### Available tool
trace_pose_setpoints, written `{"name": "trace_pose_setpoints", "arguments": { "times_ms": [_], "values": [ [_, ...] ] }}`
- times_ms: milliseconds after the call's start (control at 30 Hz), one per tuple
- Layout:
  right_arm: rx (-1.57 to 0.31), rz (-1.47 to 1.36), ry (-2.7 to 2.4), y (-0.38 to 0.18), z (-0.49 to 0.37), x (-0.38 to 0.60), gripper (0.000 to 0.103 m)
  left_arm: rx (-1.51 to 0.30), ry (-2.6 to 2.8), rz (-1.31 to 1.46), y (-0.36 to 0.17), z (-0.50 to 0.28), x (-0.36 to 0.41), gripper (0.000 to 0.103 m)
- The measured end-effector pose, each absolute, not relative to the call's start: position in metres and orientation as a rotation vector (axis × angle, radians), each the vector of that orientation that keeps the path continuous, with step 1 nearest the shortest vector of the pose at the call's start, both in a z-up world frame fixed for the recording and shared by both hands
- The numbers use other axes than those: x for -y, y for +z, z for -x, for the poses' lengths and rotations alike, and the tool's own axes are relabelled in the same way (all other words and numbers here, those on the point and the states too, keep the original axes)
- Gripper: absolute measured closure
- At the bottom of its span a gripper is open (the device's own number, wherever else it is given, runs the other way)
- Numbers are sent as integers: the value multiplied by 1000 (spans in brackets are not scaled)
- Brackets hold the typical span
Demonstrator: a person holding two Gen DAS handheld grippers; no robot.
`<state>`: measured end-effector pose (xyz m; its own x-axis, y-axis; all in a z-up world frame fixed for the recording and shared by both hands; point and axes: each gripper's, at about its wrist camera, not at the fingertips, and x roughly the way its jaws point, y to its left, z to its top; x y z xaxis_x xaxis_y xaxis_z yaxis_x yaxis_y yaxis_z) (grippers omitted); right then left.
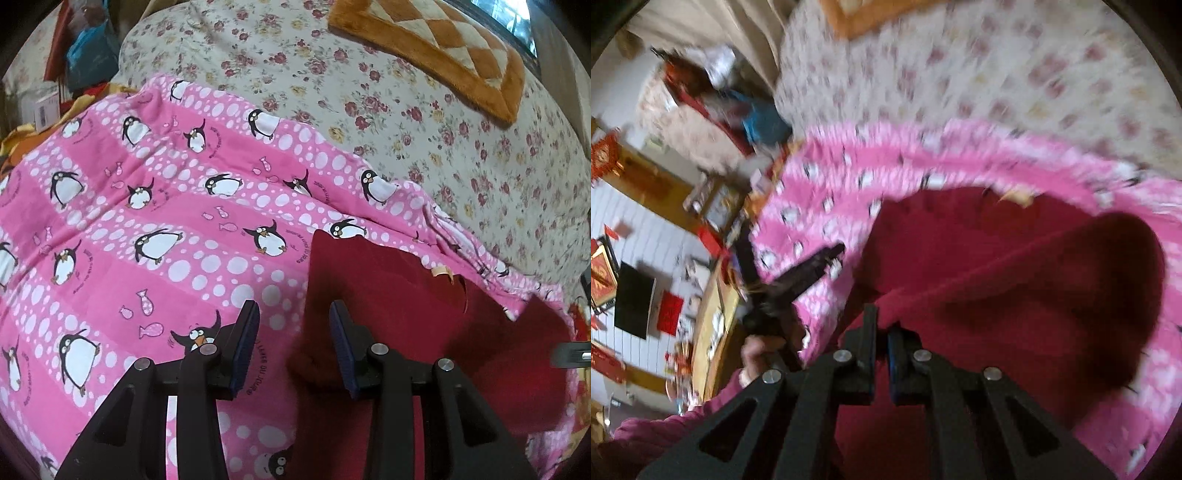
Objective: Fold small clothes
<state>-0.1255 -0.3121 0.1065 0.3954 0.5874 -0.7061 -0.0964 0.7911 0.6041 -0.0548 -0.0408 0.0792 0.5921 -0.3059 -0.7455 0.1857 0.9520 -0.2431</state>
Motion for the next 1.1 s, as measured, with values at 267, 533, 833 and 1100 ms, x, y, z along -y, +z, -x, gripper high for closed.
{"name": "trace_pose_setpoints", "arguments": {
  "times_ms": [267, 533, 833, 1100],
  "values": [
    [-1141, -732, 325, 16, 33, 303, 64, -927, -417, 185, 77, 49, 51, 85],
    [-998, -742, 244, 54, 101, 363, 42, -902, -545, 191, 84, 59, 68, 74],
    [-940, -403, -114, 75, 217, 440, 41, -929, -507, 93, 69, 61, 87, 73],
    [-1026, -155, -245, 36, 203, 425, 91, -938, -480, -17, 57, 63, 100, 73]
  ]
}}
